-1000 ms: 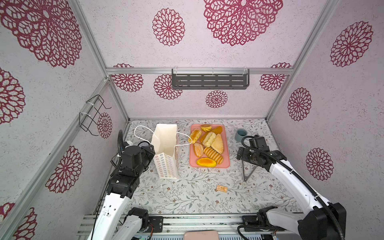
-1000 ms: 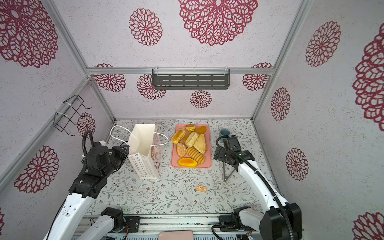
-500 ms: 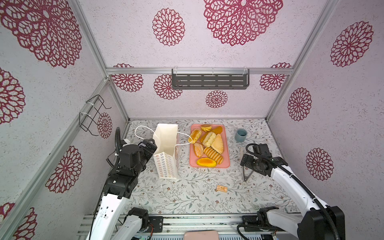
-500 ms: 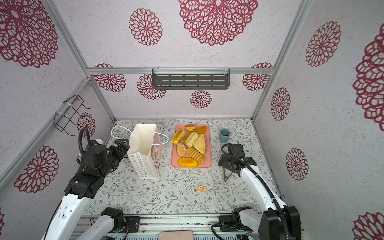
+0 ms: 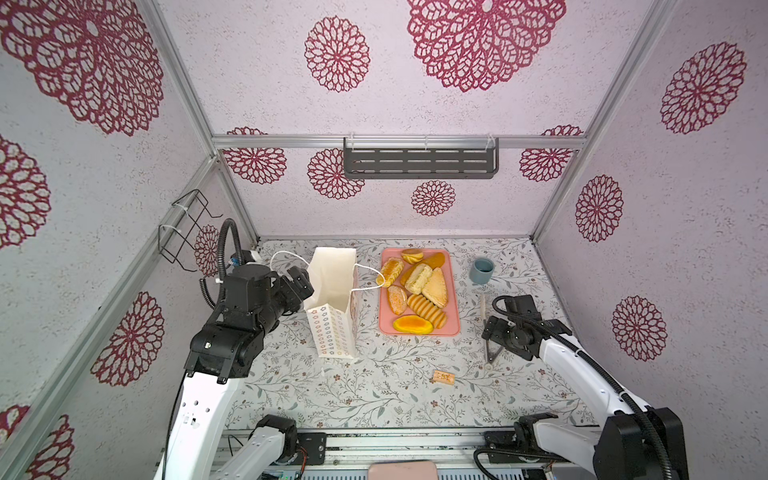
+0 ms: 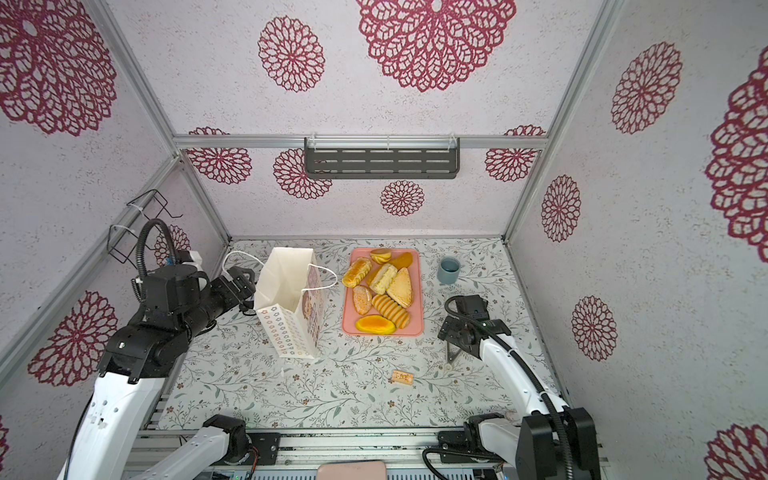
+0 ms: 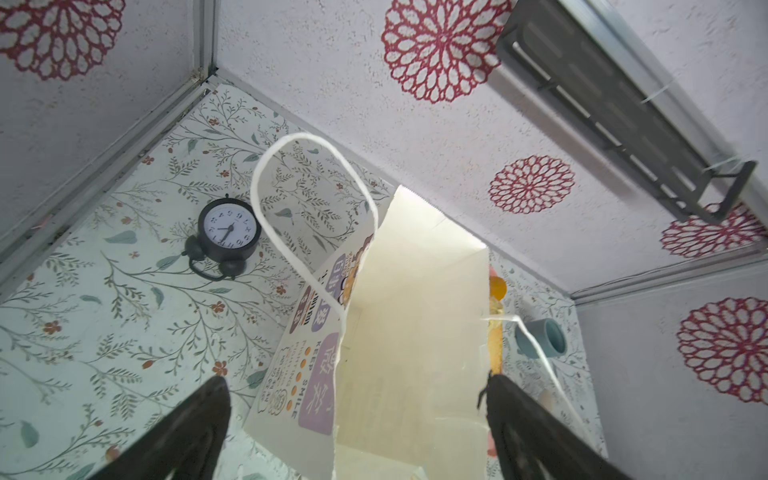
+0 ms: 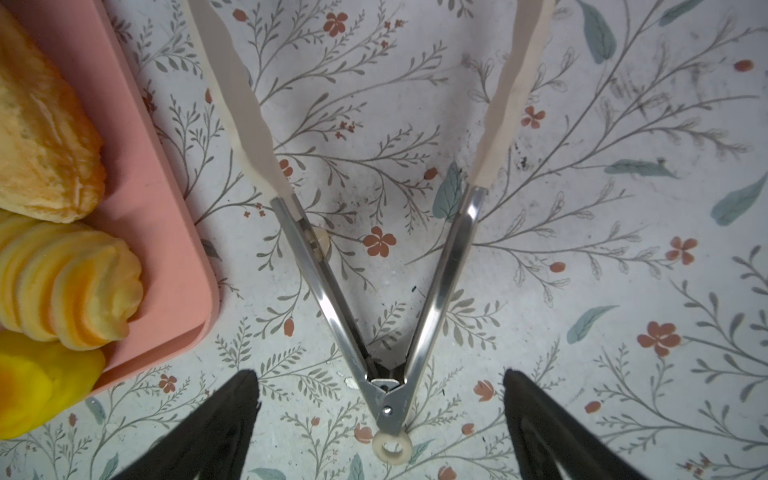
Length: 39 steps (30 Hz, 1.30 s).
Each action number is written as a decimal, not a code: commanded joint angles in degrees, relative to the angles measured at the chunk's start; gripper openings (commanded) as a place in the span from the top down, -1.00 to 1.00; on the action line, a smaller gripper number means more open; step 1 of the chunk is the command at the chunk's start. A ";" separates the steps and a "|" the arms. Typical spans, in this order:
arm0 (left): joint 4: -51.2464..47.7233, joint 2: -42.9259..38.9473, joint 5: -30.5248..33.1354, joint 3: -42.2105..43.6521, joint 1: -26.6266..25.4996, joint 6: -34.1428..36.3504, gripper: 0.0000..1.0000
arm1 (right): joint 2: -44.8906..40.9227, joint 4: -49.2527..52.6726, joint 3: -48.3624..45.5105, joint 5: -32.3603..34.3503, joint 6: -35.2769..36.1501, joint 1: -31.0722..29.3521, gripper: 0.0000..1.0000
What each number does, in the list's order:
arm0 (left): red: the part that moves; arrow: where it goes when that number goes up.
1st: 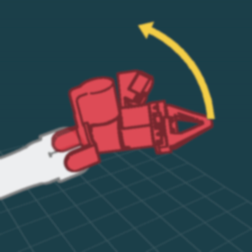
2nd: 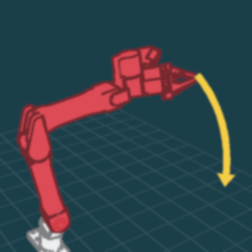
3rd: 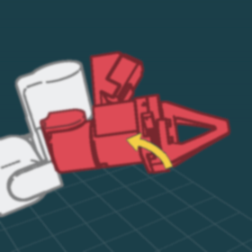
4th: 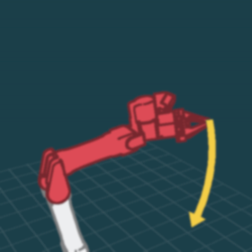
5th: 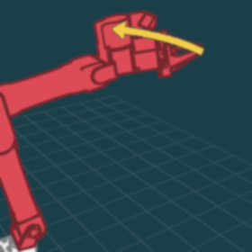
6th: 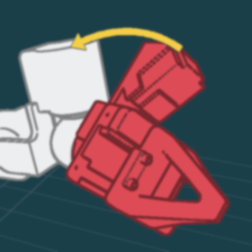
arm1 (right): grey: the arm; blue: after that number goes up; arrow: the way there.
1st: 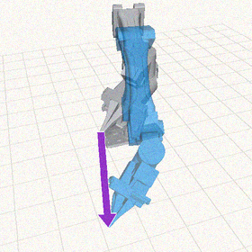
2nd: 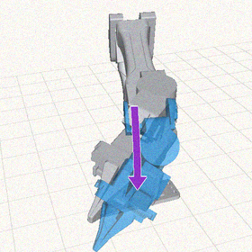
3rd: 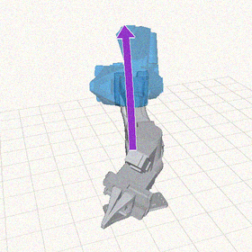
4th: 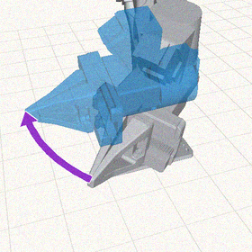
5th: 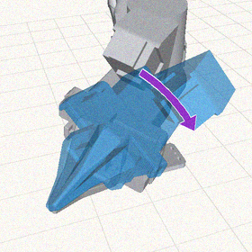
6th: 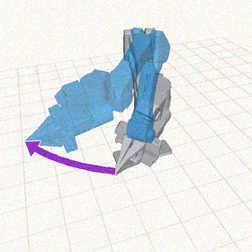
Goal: Place the fake bread into the paper bag
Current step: 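Close the right gripper on the tongs' handles and lift them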
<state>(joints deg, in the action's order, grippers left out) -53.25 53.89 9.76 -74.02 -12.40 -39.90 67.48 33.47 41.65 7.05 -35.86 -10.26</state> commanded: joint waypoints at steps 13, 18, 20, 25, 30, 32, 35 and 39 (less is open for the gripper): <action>-0.83 -2.19 -0.30 3.18 -0.56 4.02 -0.97 | 10.78 -5.93 0.61 3.44 -2.79 0.42 -0.96; 0.57 -2.38 -1.38 3.57 -0.60 3.75 -0.96 | 13.57 -8.76 0.02 4.50 -4.16 0.38 -0.95; 1.02 -2.28 -1.77 3.71 -0.56 3.57 -0.96 | 14.87 -9.57 0.00 5.20 -4.48 0.37 -0.94; 1.70 -2.21 -2.56 3.88 -0.60 3.20 -0.96 | 17.36 -11.84 0.10 6.46 -4.82 0.42 -0.91; 1.91 -2.46 -2.59 3.97 -0.60 2.82 -0.96 | 18.38 -13.66 -0.79 7.65 -5.44 0.46 -0.87; 1.94 -2.65 -2.52 4.12 -0.60 2.84 -0.96 | 18.65 -14.21 -1.14 8.16 -5.54 0.40 -0.87; 2.11 -2.80 -2.49 4.23 -0.60 2.74 -0.96 | 18.74 -15.16 -1.69 8.60 -5.78 0.48 -0.82; 2.26 -2.82 -2.46 4.15 -0.60 2.75 -0.96 | 18.65 -16.55 -2.83 9.03 -6.31 0.42 -0.67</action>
<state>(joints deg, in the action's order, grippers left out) -52.27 51.59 7.75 -70.32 -12.60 -37.10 85.84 17.54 40.23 15.03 -40.34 -10.26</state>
